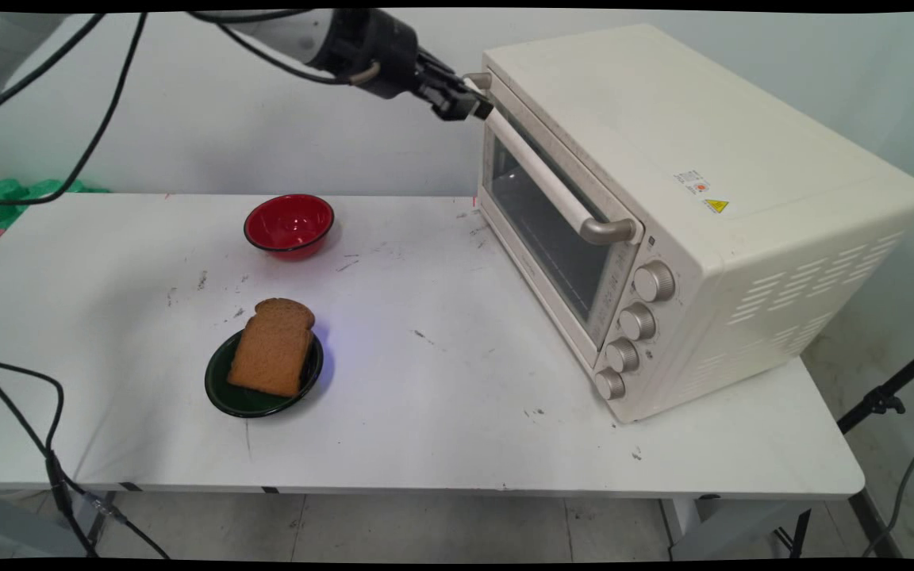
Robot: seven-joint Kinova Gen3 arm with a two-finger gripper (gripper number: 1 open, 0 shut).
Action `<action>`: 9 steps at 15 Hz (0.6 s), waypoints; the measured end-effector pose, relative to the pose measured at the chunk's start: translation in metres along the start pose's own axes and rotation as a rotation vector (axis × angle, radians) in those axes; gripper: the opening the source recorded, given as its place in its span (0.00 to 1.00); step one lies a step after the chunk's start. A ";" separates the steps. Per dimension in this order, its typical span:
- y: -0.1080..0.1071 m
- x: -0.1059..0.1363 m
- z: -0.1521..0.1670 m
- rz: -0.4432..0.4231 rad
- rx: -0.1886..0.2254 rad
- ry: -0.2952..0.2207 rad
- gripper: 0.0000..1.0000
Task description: Open the oven
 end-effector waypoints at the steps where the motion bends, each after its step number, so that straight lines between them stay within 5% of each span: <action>1: 0.000 0.004 0.005 0.003 0.007 -0.004 0.00; 9: 0.001 0.024 0.043 0.031 0.046 -0.044 0.00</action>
